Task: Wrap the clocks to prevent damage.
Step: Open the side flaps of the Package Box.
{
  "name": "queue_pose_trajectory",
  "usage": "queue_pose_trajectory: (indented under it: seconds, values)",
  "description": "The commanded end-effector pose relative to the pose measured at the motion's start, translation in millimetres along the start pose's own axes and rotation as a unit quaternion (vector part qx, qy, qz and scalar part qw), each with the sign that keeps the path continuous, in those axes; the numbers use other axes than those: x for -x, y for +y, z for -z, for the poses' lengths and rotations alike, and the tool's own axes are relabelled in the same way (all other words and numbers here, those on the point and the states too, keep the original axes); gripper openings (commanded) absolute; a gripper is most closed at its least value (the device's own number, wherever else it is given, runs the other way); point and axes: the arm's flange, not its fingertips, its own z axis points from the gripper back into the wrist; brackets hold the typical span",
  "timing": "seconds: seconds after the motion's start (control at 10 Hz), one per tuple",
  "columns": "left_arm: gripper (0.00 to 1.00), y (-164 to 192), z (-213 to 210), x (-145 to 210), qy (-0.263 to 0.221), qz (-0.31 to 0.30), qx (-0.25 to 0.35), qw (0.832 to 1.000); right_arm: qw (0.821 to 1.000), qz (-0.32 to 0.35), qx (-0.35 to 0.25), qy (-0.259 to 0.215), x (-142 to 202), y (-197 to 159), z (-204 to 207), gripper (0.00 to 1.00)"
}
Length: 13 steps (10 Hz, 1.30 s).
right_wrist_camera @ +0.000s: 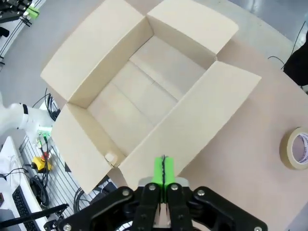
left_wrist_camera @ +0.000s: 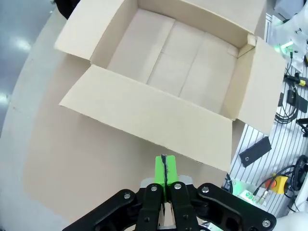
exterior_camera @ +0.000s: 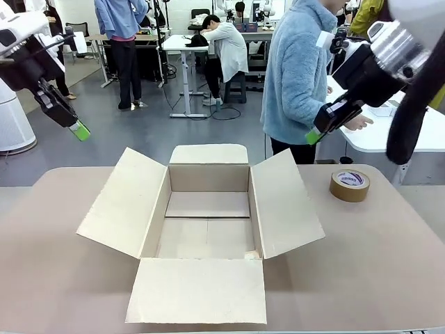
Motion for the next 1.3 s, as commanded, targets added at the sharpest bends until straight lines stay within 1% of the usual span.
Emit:
queue_pose_trajectory:
  seconds: [0.0, 0.3, 0.4, 0.5, 0.6, 0.7, 0.8, 0.9, 1.0, 1.1, 1.2]
  values:
    - [0.00, 4, 1, 3, -0.010, -0.014, -0.007, 1.000, 0.999, 0.031, 0.039, -0.015, 0, 0, 4, 0.01]
    - [0.00, 4, 1, 3, -0.010, -0.014, -0.007, 1.000, 0.999, 0.031, 0.039, -0.015, 0, 0, 4, 0.01]
    - [0.00, 5, -2, 5, -0.011, -0.005, 0.002, 1.000, 0.999, 0.019, 0.026, -0.015, -3, -1, -2, 0.01]
    - [0.00, -17, 17, -25, 0.023, -0.021, -0.049, 0.998, 0.998, 0.042, 0.049, 0.012, -25, 25, 22, 0.01]
    - [0.00, -38, 45, -59, 0.062, -0.050, -0.099, 0.992, 0.993, 0.085, 0.056, 0.055, -48, 48, 56, 0.01]
    - [0.00, -49, 68, -77, 0.096, -0.064, -0.126, 0.985, 0.987, 0.117, 0.076, 0.075, -60, 57, 78, 0.01]
    - [0.00, -50, 89, -87, 0.117, -0.076, -0.136, 0.981, 0.976, 0.166, 0.098, 0.105, -68, 59, 95, 0.01]
    - [0.00, -46, 107, -89, 0.134, -0.094, -0.154, 0.974, 0.960, 0.206, 0.134, 0.136, -70, 55, 114, 0.01]
    - [0.00, -42, 127, -88, 0.148, -0.108, -0.187, 0.965, 0.949, 0.231, 0.151, 0.153, -69, 48, 135, 0.01]
    - [0.00, -38, 144, -85, 0.160, -0.119, -0.202, 0.959, 0.937, 0.252, 0.189, 0.150, -67, 40, 151, 0.01]
    - [0.00, -35, 157, -79, 0.165, -0.130, -0.203, 0.956, 0.928, 0.263, 0.217, 0.147, -62, 33, 162, 0.01]
